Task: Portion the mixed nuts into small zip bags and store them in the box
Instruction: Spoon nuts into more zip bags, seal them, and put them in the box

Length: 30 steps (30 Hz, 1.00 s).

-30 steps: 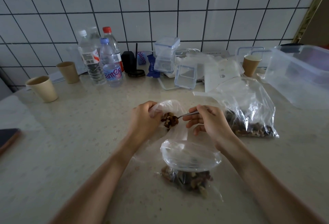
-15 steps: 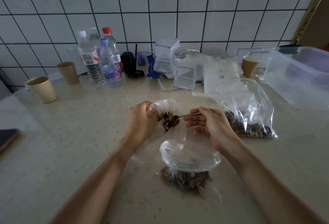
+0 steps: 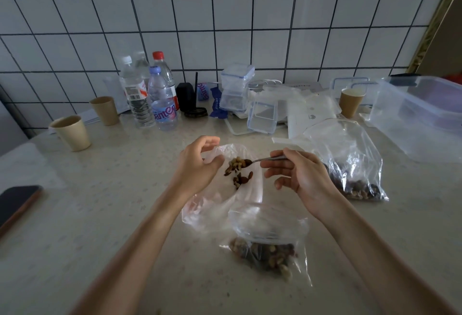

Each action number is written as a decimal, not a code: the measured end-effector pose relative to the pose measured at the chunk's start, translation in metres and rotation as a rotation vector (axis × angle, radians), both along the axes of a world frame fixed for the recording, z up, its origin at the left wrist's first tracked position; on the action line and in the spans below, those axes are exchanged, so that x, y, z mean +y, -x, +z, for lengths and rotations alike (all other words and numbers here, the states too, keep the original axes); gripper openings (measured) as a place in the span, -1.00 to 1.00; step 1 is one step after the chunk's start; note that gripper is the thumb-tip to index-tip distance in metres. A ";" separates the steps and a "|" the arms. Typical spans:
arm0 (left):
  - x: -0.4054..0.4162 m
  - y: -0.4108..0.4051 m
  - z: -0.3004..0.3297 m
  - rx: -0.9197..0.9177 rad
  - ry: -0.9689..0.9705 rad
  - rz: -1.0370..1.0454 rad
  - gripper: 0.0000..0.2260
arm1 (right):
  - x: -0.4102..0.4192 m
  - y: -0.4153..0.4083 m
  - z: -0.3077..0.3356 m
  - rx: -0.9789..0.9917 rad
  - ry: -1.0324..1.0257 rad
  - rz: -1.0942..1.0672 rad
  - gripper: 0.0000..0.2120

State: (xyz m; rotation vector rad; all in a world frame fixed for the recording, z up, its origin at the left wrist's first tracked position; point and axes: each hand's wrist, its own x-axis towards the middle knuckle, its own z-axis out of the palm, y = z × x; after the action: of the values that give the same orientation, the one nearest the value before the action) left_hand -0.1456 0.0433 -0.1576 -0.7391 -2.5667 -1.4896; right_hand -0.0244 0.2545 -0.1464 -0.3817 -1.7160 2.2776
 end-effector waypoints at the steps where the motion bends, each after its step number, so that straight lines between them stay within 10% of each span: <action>1: -0.002 -0.004 0.004 0.031 -0.008 0.000 -0.66 | 0.000 -0.002 0.004 0.008 -0.011 0.010 -0.69; 8: -0.023 -0.052 0.020 0.281 0.016 0.023 -0.82 | 0.002 -0.037 0.029 0.086 -0.057 0.056 -0.67; 20: -0.012 -0.120 0.015 -0.007 0.207 -0.077 -0.77 | 0.009 -0.126 0.019 0.016 -0.164 0.075 -0.64; 30: -0.027 -0.127 0.017 -0.030 -0.006 -0.089 -0.84 | 0.003 -0.155 0.030 0.232 -1.228 0.110 -0.70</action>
State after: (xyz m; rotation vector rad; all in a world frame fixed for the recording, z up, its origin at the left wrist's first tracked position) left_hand -0.0182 0.0165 -0.1404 -0.8474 -2.5820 -1.5440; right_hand 0.1308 0.2574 -0.1160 0.2368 -2.5685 0.8822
